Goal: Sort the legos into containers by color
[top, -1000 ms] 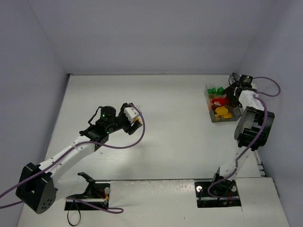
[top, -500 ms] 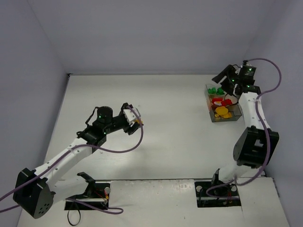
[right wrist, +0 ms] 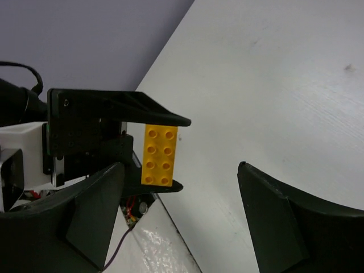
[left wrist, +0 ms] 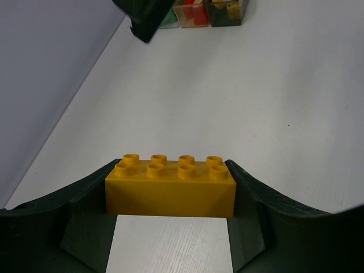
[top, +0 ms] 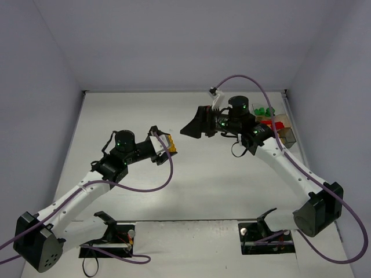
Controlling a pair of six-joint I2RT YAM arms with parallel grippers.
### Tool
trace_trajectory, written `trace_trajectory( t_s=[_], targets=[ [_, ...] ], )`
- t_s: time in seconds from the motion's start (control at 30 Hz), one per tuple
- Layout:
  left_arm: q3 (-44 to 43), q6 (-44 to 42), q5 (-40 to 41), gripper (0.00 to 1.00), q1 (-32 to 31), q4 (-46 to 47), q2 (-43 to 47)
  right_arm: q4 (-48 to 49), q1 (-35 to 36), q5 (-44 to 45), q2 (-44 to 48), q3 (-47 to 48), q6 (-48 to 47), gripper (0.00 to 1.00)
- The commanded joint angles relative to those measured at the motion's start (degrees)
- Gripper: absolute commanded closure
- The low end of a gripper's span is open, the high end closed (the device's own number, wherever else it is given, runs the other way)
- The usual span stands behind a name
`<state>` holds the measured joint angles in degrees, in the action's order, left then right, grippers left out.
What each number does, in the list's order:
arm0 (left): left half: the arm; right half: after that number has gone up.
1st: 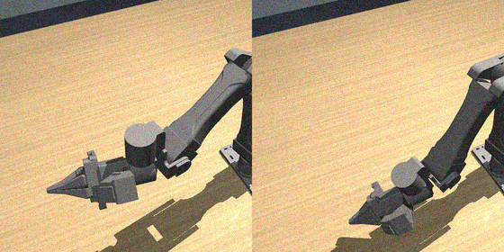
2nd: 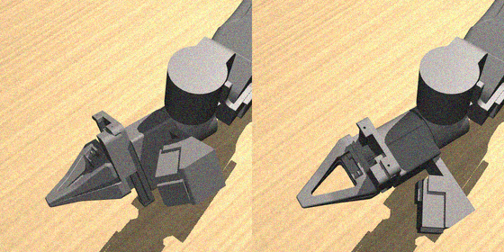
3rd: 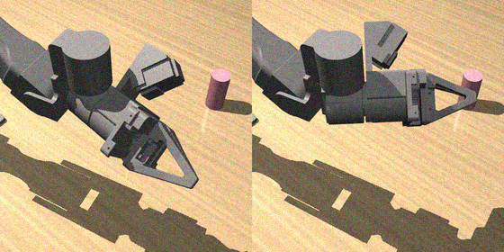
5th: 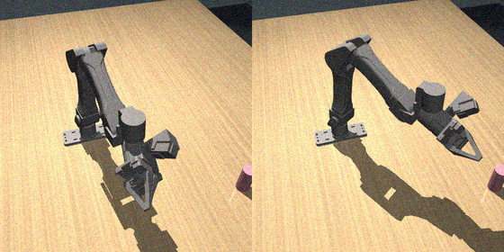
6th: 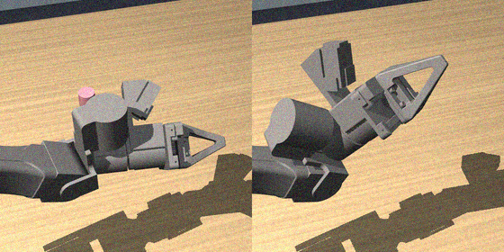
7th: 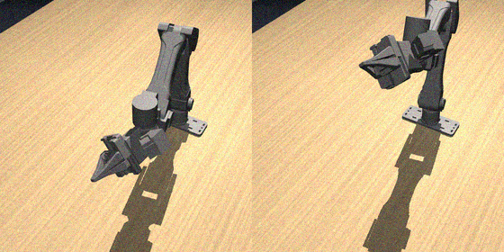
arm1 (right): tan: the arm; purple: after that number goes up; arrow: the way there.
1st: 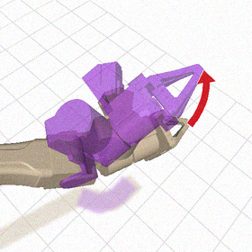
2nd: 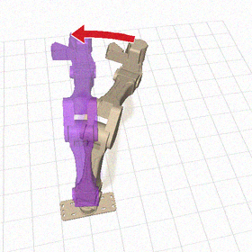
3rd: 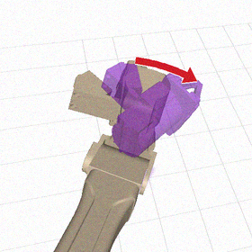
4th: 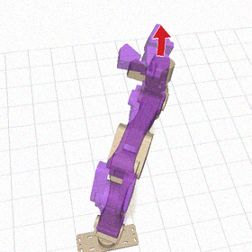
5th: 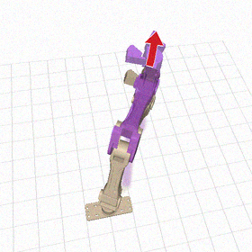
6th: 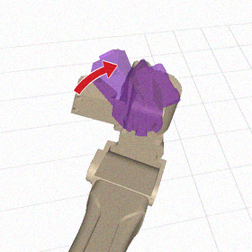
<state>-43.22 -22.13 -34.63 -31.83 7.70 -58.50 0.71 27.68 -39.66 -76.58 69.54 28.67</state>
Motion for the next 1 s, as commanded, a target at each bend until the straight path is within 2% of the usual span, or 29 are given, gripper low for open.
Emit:
trace_trajectory(
  t_s=[0.0, 0.33, 0.53, 0.63, 0.73, 0.77, 0.83, 0.87, 0.9, 0.97],
  targets=[
    [-4.59, 1.3, -2.28, 0.83, -0.25, 5.3, 0.14, 6.32, 4.81, -0.25, 0.9, -0.37, 0.78, 0.23],
    [-4.94, 2.71, -2.37, 0.83, -0.77, 5.65, 0.58, 8.78, 11.95, 3.45, -2.26, -0.37, 1.75, 0.28],
    [-4.94, 2.88, -2.54, 0.83, -1.12, 5.66, 0.76, 8.78, 13.19, 5.99, -3.93, -0.72, 1.39, 0.3],
    [-5.03, 2.79, -2.63, 0.83, -1.21, 5.65, 0.76, 8.78, 13.8, 6.61, -4.63, -0.72, 1.22, 0.36],
    [-5.03, 2.71, -2.46, 0.83, -1.3, 5.65, 0.49, 8.87, 14.15, 7.14, -4.81, -0.63, 1.04, 0.56],
    [-4.94, 2.53, -2.46, 0.83, -1.3, 5.65, 0.32, 8.78, 14.24, 7.4, -4.9, -0.63, 0.87, 0.71],
    [-4.77, 2.44, -2.28, 0.79, -1.3, 5.57, -0.03, 8.78, 14.24, 8.28, -4.46, -0.72, 0.78, 0.86],
    [-4.68, 2.53, -1.76, 0.77, -1.3, 5.65, -0.04, 8.69, 14.24, 9.07, -4.37, -0.81, 0.6, 0.98],
    [-4.42, 2.62, -1.32, 0.73, -1.3, 5.74, -0.21, 8.43, 14.07, 9.6, -4.28, -0.81, 0.43, 1.0],
    [-3.71, 3.32, 0.52, 0.52, -1.3, 6.35, -0.56, 7.2, 13.98, 12.4, -4.02, -0.81, -0.01, 1.0]
  ],
)
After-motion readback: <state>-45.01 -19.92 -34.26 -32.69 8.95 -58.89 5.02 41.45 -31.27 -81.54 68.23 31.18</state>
